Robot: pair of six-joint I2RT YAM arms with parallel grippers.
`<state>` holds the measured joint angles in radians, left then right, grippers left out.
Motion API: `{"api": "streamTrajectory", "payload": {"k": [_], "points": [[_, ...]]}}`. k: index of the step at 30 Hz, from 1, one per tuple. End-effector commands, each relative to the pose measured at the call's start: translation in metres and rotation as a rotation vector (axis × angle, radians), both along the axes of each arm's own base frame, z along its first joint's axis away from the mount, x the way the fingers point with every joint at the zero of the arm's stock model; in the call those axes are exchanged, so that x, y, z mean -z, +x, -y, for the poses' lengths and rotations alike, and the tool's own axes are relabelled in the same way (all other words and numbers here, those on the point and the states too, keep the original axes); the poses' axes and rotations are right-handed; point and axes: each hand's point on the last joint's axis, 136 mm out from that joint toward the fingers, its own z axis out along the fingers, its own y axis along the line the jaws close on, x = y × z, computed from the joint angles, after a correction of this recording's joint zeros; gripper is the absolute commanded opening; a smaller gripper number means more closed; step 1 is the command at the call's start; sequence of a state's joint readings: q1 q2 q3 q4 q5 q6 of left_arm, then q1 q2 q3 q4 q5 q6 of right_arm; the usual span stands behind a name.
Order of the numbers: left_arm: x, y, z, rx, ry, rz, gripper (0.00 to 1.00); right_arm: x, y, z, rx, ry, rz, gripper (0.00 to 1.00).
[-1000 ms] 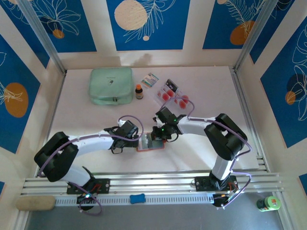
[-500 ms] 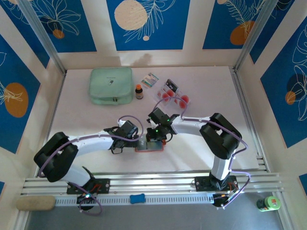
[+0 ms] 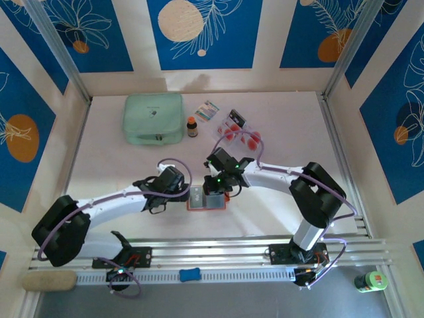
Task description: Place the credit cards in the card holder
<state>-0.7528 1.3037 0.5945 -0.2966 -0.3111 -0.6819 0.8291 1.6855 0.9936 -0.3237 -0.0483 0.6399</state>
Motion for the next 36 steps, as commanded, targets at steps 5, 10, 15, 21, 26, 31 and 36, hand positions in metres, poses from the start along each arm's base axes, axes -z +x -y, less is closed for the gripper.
{"api": "streamTrajectory", "payload": {"k": [5, 10, 15, 21, 26, 31, 36], "points": [[0.017, -0.012, -0.010, -0.015, 0.015, -0.055, 1.00, 0.014, -0.015, -0.006, -0.016, -0.013, -0.038, 0.00], [0.026, -0.013, -0.007, -0.001, 0.025, -0.087, 1.00, 0.021, -0.019, -0.009, -0.025, -0.026, -0.051, 0.00], [0.030, -0.012, -0.005, 0.005, 0.026, -0.093, 1.00, 0.026, -0.021, -0.004, -0.020, -0.043, -0.053, 0.00], [0.032, -0.012, -0.004, 0.013, 0.031, -0.099, 1.00, 0.023, -0.022, 0.001, -0.007, -0.049, -0.038, 0.00], [0.033, -0.012, -0.003, 0.013, 0.029, -0.102, 1.00, 0.026, -0.024, 0.004, -0.007, -0.059, -0.045, 0.00], [0.033, -0.012, -0.001, 0.018, 0.025, -0.104, 1.00, 0.031, -0.024, -0.001, -0.018, -0.055, -0.063, 0.00], [0.035, -0.012, 0.002, 0.023, 0.015, -0.115, 1.00, 0.031, -0.025, -0.009, -0.037, -0.048, -0.070, 0.00]]}}
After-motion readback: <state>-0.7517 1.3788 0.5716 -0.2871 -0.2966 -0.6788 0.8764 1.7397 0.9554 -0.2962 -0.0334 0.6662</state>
